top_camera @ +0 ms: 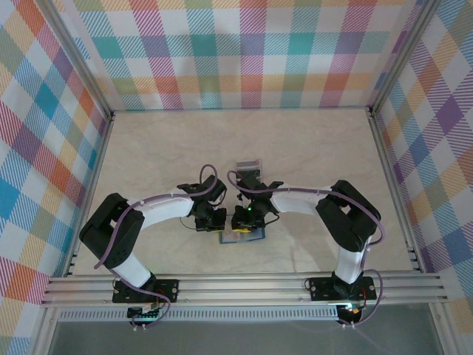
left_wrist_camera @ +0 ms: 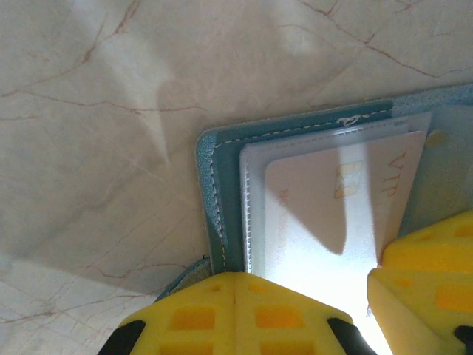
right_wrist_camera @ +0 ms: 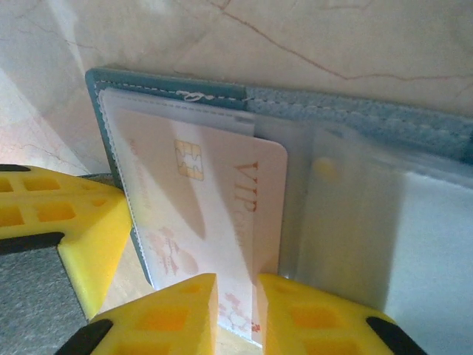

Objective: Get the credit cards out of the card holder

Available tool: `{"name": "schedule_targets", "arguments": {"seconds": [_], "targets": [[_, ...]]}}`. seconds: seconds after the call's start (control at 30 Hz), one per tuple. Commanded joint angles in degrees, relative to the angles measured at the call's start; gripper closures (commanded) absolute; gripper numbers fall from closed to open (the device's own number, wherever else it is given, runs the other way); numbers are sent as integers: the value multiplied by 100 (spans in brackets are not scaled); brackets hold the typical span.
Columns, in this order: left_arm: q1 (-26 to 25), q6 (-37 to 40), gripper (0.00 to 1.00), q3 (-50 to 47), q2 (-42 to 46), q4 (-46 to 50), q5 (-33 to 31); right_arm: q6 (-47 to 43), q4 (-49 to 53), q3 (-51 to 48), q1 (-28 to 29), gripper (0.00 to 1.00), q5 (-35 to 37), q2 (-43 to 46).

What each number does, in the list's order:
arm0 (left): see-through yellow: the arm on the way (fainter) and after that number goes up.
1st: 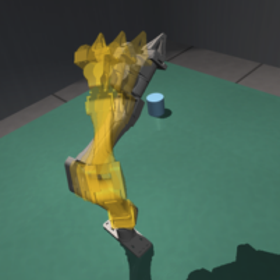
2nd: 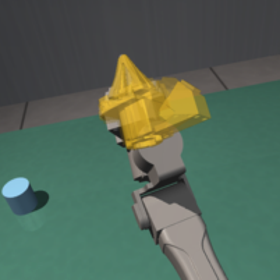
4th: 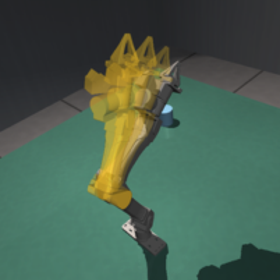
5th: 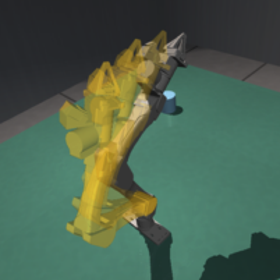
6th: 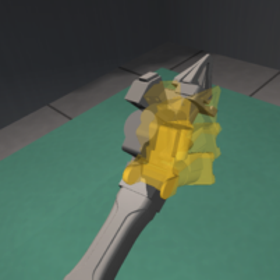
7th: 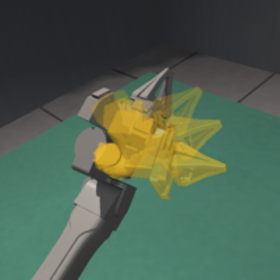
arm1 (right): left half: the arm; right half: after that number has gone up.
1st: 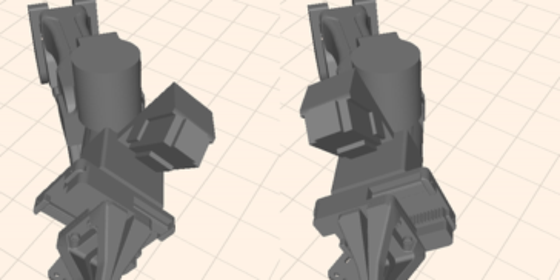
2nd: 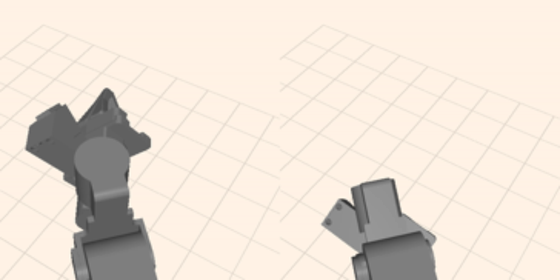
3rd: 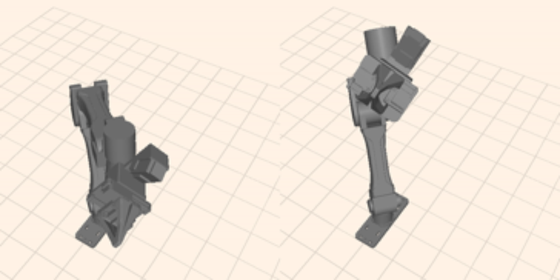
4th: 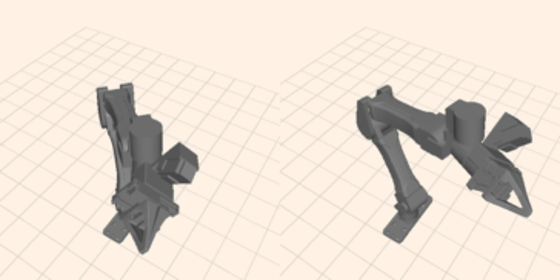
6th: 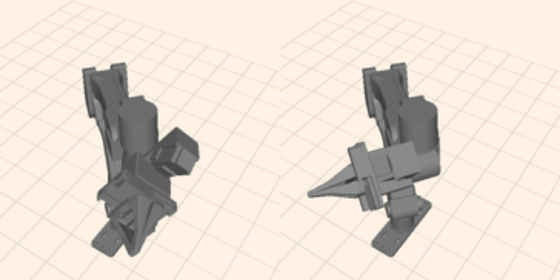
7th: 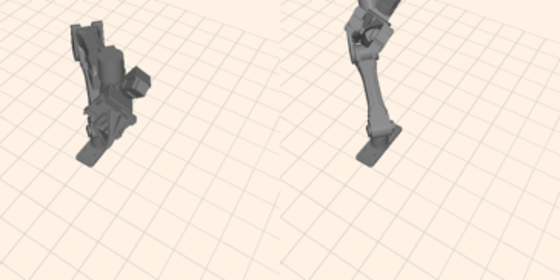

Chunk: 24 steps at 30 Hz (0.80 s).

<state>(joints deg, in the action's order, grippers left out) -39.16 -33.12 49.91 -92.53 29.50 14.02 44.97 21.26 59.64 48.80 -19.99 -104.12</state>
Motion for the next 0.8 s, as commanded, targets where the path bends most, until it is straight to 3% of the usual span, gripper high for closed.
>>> {"name": "schedule_targets", "arguments": {"seconds": [0.0,0.23,0.77], "targets": [[57,95,95,-125,-11,118,7,-28,238,114,42,75,218,-159],[57,97,95,-73,16,217,-66,-144,782,224,61,71,719,35],[48,61,94,448,296,407,188,-63,481,136,26,71,492,466]]}}
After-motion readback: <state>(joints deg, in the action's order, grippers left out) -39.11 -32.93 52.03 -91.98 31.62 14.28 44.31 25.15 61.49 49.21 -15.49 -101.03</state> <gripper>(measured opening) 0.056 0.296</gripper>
